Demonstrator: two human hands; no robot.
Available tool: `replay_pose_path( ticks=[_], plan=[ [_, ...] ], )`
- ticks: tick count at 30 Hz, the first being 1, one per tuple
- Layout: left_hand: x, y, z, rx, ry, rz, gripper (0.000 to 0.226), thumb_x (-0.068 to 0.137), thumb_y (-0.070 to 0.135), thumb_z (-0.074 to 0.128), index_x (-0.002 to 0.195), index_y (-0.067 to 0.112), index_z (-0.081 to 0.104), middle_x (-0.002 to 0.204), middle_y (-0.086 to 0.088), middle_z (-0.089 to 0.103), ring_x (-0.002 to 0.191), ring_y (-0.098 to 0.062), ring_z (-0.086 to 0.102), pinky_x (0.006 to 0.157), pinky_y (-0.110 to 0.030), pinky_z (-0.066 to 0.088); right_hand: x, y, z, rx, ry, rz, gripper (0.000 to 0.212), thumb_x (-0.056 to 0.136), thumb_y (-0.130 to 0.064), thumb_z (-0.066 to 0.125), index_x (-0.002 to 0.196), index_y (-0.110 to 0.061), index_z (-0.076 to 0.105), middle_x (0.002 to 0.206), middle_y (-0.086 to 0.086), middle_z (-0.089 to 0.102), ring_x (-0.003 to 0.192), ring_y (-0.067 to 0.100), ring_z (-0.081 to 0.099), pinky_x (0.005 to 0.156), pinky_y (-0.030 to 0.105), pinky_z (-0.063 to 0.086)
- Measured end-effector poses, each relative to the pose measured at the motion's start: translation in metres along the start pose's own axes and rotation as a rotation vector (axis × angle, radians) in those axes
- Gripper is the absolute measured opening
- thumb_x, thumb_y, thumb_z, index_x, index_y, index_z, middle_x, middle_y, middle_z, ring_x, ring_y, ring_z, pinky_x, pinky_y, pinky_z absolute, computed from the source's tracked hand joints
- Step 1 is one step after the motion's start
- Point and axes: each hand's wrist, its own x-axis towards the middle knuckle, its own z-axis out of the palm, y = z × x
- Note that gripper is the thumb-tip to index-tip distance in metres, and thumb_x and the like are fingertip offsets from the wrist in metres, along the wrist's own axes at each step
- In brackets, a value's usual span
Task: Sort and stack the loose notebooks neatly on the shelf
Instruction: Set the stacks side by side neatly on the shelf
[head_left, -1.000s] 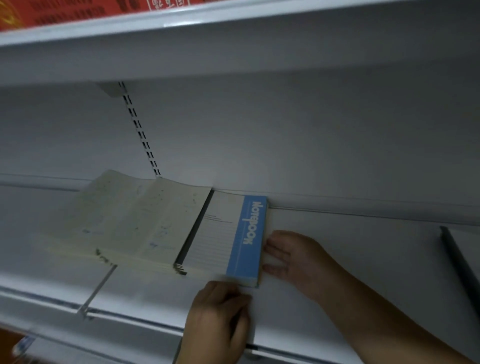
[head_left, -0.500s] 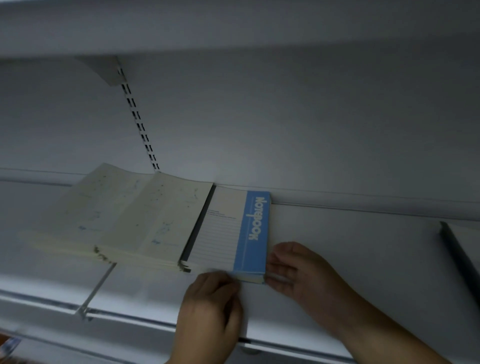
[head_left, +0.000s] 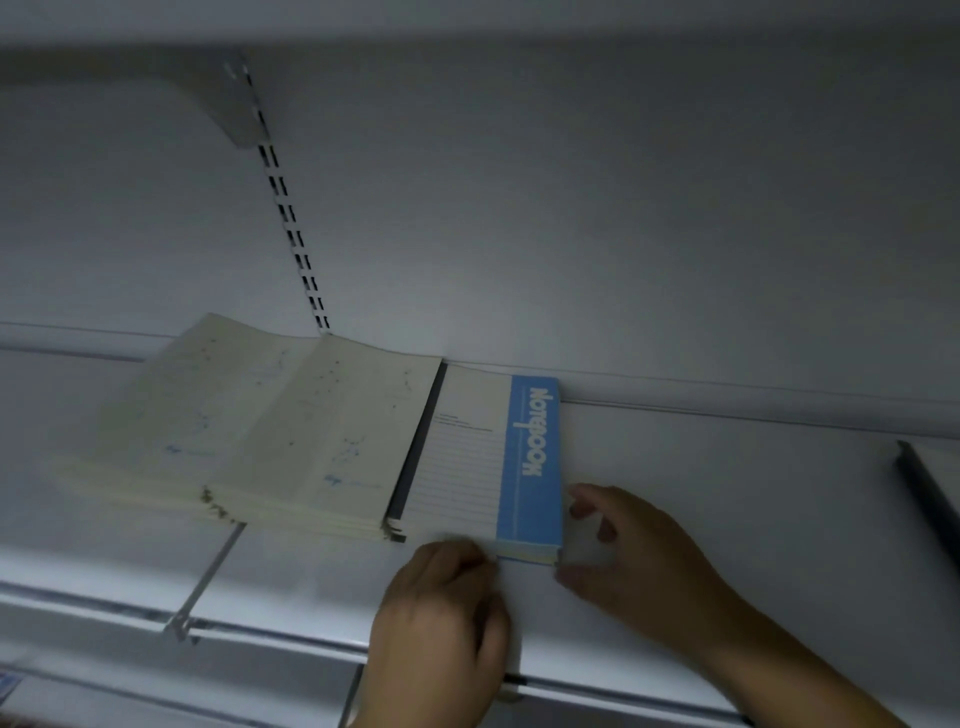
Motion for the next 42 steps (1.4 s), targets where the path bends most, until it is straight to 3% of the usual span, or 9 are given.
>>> replay_pose_path(
  ticks=[4, 14, 19, 27, 30, 34, 37, 40, 42],
  plan=[
    [-0.004, -0.006, -0.005, 0.008, 0.008, -0.029, 0.023, 0.062, 0.025, 0.054, 0.071, 0.02, 0.074, 0.078, 0.002, 0.07, 0.076, -0.015, 0.06, 0.066, -0.023, 0.044, 0.0, -0.017, 0.012, -0.161, 0.064, -0.115, 0.077, 0.074, -0.041, 0.069, 0.141, -0.024, 0.034, 0.126, -0.002, 0.056, 0.113, 0.017, 0.053, 0.093, 0.026, 0.041],
    [-0.012, -0.004, -0.003, 0.062, -0.073, -0.101, 0.044, 0.062, 0.036, 0.053, 0.094, 0.012, 0.071, 0.099, -0.001, 0.07, 0.096, -0.014, 0.056, 0.087, -0.026, 0.043, -0.003, -0.019, 0.028, -0.274, 0.235, -0.054, 0.069, 0.068, -0.037, 0.074, 0.131, -0.021, 0.052, 0.097, 0.007, 0.071, 0.092, 0.029, 0.064, 0.074, 0.033, 0.05],
    [-0.007, -0.004, -0.009, 0.068, -0.086, -0.106, 0.04, 0.062, 0.037, 0.052, 0.091, 0.017, 0.07, 0.095, 0.003, 0.07, 0.09, -0.013, 0.055, 0.084, -0.029, 0.055, -0.002, -0.03, 0.025, -0.153, 0.174, -0.045, 0.077, 0.075, -0.045, 0.067, 0.141, -0.027, 0.031, 0.122, 0.001, 0.059, 0.11, 0.022, 0.053, 0.084, 0.028, 0.041],
    [-0.009, -0.01, -0.015, 0.181, -0.162, -0.235, 0.053, 0.059, 0.038, 0.05, 0.095, 0.005, 0.071, 0.097, -0.01, 0.069, 0.09, -0.031, 0.067, 0.082, -0.028, 0.041, -0.002, -0.031, 0.023, -0.184, 0.158, 0.007, 0.072, 0.076, -0.045, 0.066, 0.139, -0.03, 0.034, 0.104, -0.006, 0.064, 0.092, 0.012, 0.059, 0.066, 0.015, 0.033],
    [-0.007, -0.011, -0.012, 0.177, -0.164, -0.239, 0.054, 0.057, 0.042, 0.049, 0.091, 0.007, 0.072, 0.095, -0.009, 0.071, 0.091, -0.029, 0.067, 0.079, -0.03, 0.045, -0.004, -0.033, 0.02, 0.08, 0.1, 0.123, 0.061, 0.072, -0.033, 0.074, 0.126, -0.031, 0.047, 0.092, -0.017, 0.061, 0.07, -0.006, 0.057, 0.057, 0.003, 0.039],
    [-0.005, -0.018, -0.013, 0.104, -0.149, -0.135, 0.047, 0.055, 0.043, 0.049, 0.082, 0.015, 0.074, 0.087, -0.006, 0.072, 0.089, -0.018, 0.049, 0.064, -0.028, 0.053, 0.01, -0.031, 0.011, 0.612, 0.023, 0.233, 0.03, 0.076, -0.005, 0.069, 0.087, -0.031, 0.059, 0.094, -0.008, 0.071, 0.073, -0.006, 0.065, 0.071, 0.02, 0.055],
    [0.002, -0.011, -0.01, -0.033, -0.076, 0.013, 0.026, 0.057, 0.035, 0.053, 0.073, 0.024, 0.07, 0.087, 0.007, 0.066, 0.081, -0.011, 0.052, 0.065, -0.022, 0.045, 0.018, -0.033, 0.015, 0.628, -0.008, 0.266, 0.029, 0.064, -0.024, 0.072, 0.085, -0.035, 0.055, 0.098, -0.009, 0.07, 0.09, 0.009, 0.066, 0.089, 0.043, 0.053],
    [0.011, 0.008, 0.002, -0.181, -0.102, 0.137, 0.021, 0.061, 0.036, 0.055, 0.08, 0.031, 0.063, 0.092, 0.014, 0.056, 0.077, 0.0, 0.054, 0.062, -0.014, 0.045, 0.015, -0.028, 0.005, 0.651, -0.086, 0.234, 0.028, 0.075, -0.005, 0.068, 0.092, -0.026, 0.06, 0.086, -0.017, 0.072, 0.086, -0.002, 0.066, 0.084, 0.028, 0.053],
    [0.023, 0.025, 0.012, -0.238, -0.21, 0.241, 0.03, 0.061, 0.043, 0.05, 0.09, 0.038, 0.055, 0.094, 0.018, 0.054, 0.078, 0.004, 0.053, 0.059, -0.007, 0.045, 0.009, -0.015, -0.019, 0.581, -0.018, 0.257, 0.032, 0.082, -0.009, 0.066, 0.111, -0.022, 0.061, 0.102, -0.011, 0.067, 0.099, 0.0, 0.061, 0.088, 0.022, 0.049]
  ],
)
